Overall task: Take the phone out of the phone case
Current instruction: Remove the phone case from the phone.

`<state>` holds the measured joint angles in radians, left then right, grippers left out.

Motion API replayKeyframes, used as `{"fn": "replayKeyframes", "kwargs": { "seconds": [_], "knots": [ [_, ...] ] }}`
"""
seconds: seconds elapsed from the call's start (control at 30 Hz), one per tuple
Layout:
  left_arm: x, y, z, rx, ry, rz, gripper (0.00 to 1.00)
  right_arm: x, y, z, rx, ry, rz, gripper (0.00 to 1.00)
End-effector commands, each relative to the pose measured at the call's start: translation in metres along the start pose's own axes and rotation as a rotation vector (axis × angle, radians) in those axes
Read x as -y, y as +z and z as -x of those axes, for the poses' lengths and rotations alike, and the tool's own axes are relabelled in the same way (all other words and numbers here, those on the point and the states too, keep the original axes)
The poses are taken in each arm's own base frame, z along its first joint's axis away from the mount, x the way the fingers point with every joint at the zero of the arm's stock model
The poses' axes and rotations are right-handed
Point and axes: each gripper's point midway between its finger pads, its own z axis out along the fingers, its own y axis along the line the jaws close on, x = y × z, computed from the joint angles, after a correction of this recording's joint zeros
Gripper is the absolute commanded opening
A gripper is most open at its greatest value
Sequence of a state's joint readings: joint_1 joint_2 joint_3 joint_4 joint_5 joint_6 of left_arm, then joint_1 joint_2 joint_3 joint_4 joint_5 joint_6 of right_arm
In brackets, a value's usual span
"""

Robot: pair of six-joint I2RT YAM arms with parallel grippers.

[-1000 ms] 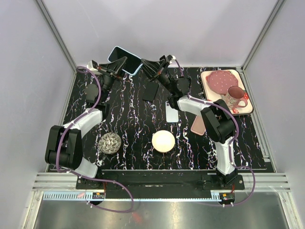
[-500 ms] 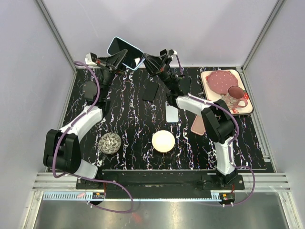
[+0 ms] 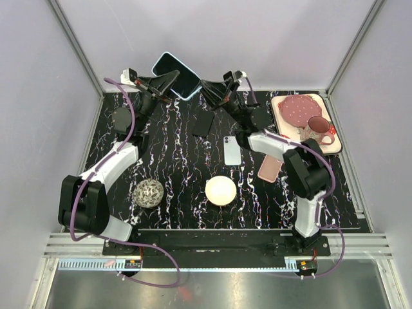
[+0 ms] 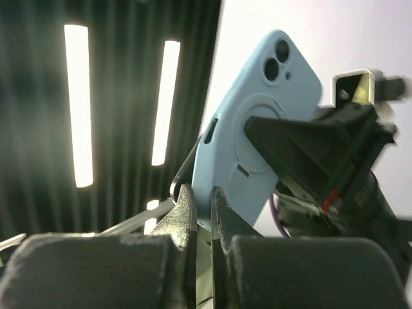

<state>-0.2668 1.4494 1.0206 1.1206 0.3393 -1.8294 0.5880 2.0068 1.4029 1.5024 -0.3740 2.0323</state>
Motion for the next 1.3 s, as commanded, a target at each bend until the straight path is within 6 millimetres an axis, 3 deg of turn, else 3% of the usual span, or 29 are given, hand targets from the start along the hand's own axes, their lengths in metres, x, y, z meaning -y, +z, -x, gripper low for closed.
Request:
{"fn": "replayKeyframes", "kwargs": {
  "seconds": [0.0, 0.03, 0.1, 0.13, 0.2, 0.3, 0.37, 0.67, 0.87, 0.97, 1.1, 1.27],
  "knots": [
    [0.145, -0.050, -0.120, -0.540, 0.142, -0.485, 0.00, 0.103, -0.065, 0.017, 0.075, 0.017, -0.561, 0.00],
    [0.140, -0.046, -0.123, -0.567, 0.139, -0.449, 0.00, 0.121, -0.086, 0.024, 0.114, 0.030, -0.689, 0.00],
    [0.129, -0.043, -0.128, -0.615, 0.163, -0.379, 0.00, 0.119, -0.100, 0.027, 0.093, -0.091, -0.766, 0.00],
    [0.126, -0.043, -0.129, -0.624, 0.176, -0.358, 0.00, 0.128, -0.114, 0.029, 0.105, -0.081, -0.849, 0.00],
    [0.115, -0.043, -0.133, -0.652, 0.202, -0.302, 0.00, 0.123, -0.118, 0.032, 0.064, -0.172, -0.878, 0.03],
    [0.103, -0.047, -0.135, -0.687, 0.199, -0.267, 0.00, 0.125, -0.119, 0.031, -0.016, -0.185, -0.920, 0.20],
    [0.098, -0.049, -0.137, -0.718, 0.184, -0.252, 0.00, 0.119, -0.108, 0.027, -0.074, -0.181, -0.882, 0.25],
    [0.071, -0.054, -0.144, -0.733, 0.156, -0.204, 0.00, 0.101, -0.063, 0.026, -0.197, -0.223, -0.779, 0.26],
    [0.061, -0.052, -0.153, -0.764, 0.130, -0.210, 0.00, 0.105, -0.036, 0.014, -0.287, -0.211, -0.735, 0.35],
    [0.055, -0.052, -0.154, -0.774, 0.128, -0.197, 0.00, 0.105, -0.028, 0.003, -0.335, -0.211, -0.707, 0.33],
    [0.049, -0.054, -0.154, -0.784, 0.129, -0.182, 0.00, 0.104, -0.035, 0.002, -0.329, -0.200, -0.696, 0.00],
    [0.025, -0.053, -0.152, -0.783, 0.166, -0.082, 0.02, 0.109, -0.060, 0.010, -0.258, -0.197, -0.739, 0.00]
  ]
}}
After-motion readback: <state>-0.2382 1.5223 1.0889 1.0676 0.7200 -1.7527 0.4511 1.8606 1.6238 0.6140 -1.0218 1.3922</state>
